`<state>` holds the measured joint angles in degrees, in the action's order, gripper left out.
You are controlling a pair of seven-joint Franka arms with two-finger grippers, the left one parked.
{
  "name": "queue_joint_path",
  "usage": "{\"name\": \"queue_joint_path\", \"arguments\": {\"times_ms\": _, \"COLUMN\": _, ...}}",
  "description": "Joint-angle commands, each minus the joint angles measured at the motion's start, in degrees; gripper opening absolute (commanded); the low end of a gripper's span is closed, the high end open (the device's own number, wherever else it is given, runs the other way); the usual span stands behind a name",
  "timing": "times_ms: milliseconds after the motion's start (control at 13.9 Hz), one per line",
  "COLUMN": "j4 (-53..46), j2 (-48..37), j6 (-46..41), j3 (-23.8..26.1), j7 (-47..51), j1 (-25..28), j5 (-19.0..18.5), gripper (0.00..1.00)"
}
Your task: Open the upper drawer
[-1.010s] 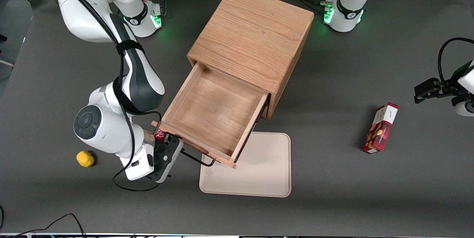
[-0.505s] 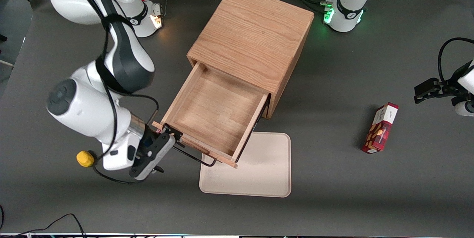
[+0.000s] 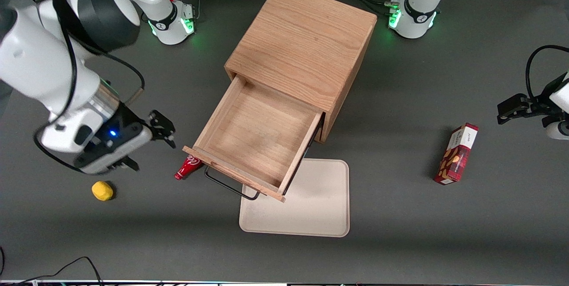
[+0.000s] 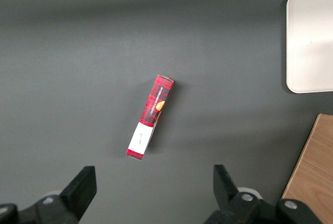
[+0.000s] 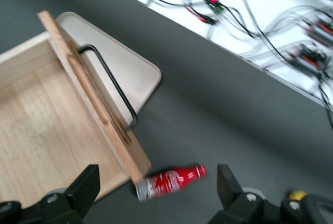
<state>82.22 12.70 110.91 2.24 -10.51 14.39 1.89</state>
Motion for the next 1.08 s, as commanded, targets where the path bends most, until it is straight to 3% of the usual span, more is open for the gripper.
{"name": "queue_joint_path", "arguments": {"times_ms": 0, "j4": 13.72, "j2": -10.65, "j6": 1.15, "j3": 3.65, "j7": 8.46, "j1": -6.28, "j5": -2.33, "gripper": 1.0}}
{"name": "queue_joint_path", "arguments": {"times_ms": 289, "j4": 23.85, "j2": -17.43, "j6": 0.62, "j3": 1.73, "j7": 11.48, "j1": -11.13, "j5": -2.24, "gripper": 1.0}}
{"name": "queue_joint_path", "arguments": {"times_ms": 577, "j4": 22.81, "j2": -16.13, "j6": -2.81, "j3": -9.51, "j7": 12.17, "j1": -10.61, "j5": -1.45, "gripper": 1.0}}
{"name": "queue_joint_path", "arguments": {"times_ms": 1010, "j4": 22.46, "j2": -15.07, "j6": -2.98, "j3": -13.92, "j7": 16.82, "j1": -10.7, "j5": -1.19, "gripper": 1.0}}
